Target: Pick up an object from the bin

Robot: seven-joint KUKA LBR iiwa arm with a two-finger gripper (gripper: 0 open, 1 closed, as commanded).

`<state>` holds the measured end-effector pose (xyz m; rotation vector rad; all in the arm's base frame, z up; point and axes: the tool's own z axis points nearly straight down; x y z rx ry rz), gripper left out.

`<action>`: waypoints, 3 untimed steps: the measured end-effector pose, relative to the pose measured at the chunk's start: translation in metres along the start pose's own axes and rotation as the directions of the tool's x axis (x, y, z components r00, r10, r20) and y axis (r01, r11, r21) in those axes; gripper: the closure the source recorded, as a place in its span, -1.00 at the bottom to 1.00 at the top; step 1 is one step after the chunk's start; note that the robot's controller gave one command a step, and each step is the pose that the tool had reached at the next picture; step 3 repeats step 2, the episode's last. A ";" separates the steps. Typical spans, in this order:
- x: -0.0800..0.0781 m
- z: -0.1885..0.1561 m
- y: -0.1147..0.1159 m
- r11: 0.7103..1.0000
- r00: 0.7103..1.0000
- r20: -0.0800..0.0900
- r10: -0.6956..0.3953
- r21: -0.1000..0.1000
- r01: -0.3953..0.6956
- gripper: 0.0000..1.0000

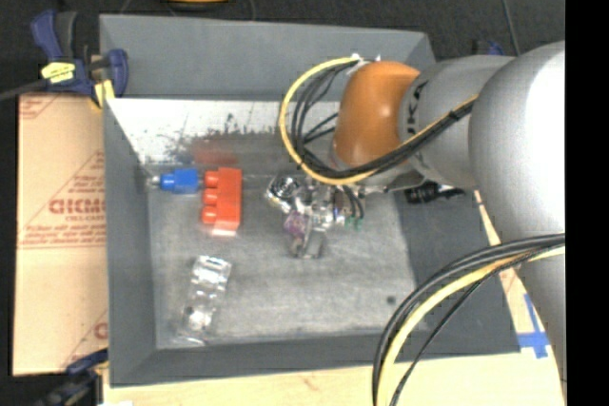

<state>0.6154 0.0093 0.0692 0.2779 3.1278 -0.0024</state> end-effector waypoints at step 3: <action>-0.016 -0.188 0.001 1.000 1.000 0.012 -0.008 -0.004 0.008 1.00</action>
Offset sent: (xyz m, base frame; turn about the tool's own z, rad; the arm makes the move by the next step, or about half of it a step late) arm 0.0000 0.0000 0.0000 0.0000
